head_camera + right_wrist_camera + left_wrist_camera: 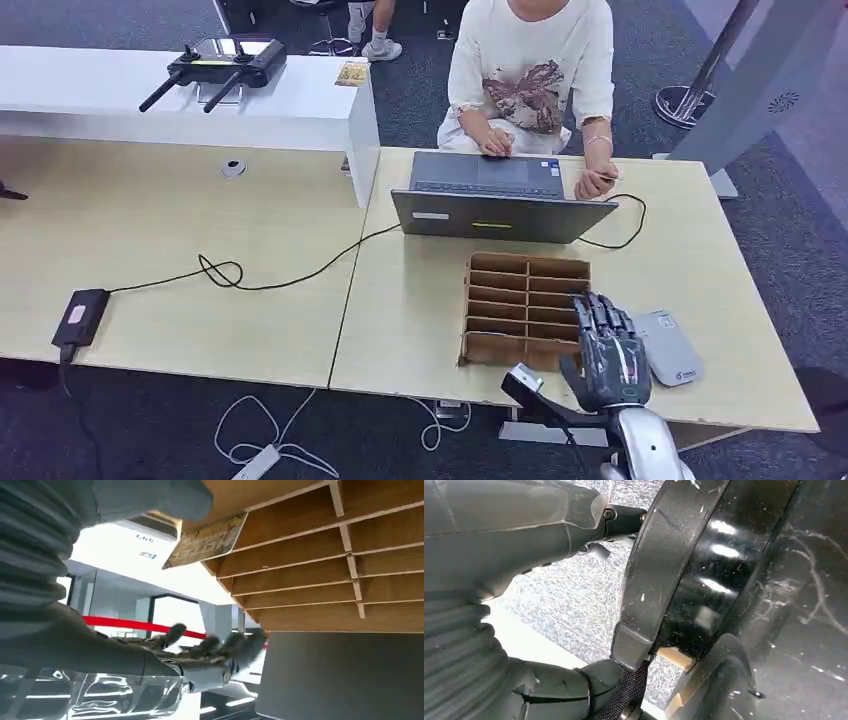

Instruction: Pass the card to the sensor for recognition and then transmit it.

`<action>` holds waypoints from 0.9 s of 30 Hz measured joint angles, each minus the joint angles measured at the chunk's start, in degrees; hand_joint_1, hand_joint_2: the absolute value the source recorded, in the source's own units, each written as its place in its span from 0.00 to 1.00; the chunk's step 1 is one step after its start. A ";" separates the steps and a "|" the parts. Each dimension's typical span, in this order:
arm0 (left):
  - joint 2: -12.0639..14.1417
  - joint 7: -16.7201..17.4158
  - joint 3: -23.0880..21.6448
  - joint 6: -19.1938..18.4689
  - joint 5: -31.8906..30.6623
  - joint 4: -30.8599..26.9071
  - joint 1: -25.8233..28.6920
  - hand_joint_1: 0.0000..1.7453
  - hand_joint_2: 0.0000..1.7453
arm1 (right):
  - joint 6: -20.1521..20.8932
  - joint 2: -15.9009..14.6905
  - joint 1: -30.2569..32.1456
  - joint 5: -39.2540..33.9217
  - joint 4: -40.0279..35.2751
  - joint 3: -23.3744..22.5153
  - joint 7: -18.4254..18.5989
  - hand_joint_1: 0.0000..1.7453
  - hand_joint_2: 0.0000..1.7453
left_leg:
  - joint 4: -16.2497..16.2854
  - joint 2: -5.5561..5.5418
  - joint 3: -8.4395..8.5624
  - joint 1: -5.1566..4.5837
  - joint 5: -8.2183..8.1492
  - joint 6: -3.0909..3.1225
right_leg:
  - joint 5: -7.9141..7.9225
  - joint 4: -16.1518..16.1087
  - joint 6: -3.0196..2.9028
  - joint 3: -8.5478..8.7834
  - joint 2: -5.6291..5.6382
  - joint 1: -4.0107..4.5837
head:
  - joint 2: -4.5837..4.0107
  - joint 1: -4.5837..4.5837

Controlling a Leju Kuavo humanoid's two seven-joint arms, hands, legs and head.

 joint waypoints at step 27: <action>0.07 -0.11 -1.03 -0.02 0.66 0.00 0.05 0.00 1.00 | 1.58 0.00 0.13 0.74 0.09 -0.07 0.46 0.59 1.00 | 0.00 0.00 -0.02 0.01 0.00 0.00 | 0.00 0.00 0.00 -0.01 0.00 0.00 | 0.00 0.02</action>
